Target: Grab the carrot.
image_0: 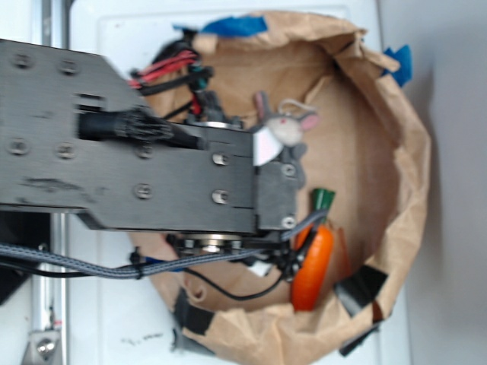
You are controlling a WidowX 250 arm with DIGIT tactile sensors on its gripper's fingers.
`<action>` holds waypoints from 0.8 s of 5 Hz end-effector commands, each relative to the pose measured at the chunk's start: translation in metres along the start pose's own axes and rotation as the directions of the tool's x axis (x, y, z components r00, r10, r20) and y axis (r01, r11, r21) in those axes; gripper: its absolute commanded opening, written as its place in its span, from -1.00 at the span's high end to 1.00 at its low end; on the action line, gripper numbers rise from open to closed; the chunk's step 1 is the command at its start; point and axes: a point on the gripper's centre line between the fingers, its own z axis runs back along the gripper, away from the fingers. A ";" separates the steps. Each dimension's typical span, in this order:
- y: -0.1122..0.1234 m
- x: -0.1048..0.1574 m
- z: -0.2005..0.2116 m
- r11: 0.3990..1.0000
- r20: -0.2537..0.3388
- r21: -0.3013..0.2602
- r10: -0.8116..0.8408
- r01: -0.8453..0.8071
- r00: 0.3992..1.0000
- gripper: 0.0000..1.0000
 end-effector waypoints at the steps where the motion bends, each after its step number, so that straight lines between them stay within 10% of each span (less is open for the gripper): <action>1: -0.025 0.015 0.000 0.997 0.040 -0.040 0.063 -0.061 0.997 -1.00; 4: -0.064 0.015 -0.032 0.987 0.047 -0.104 0.125 -0.119 0.991 -1.00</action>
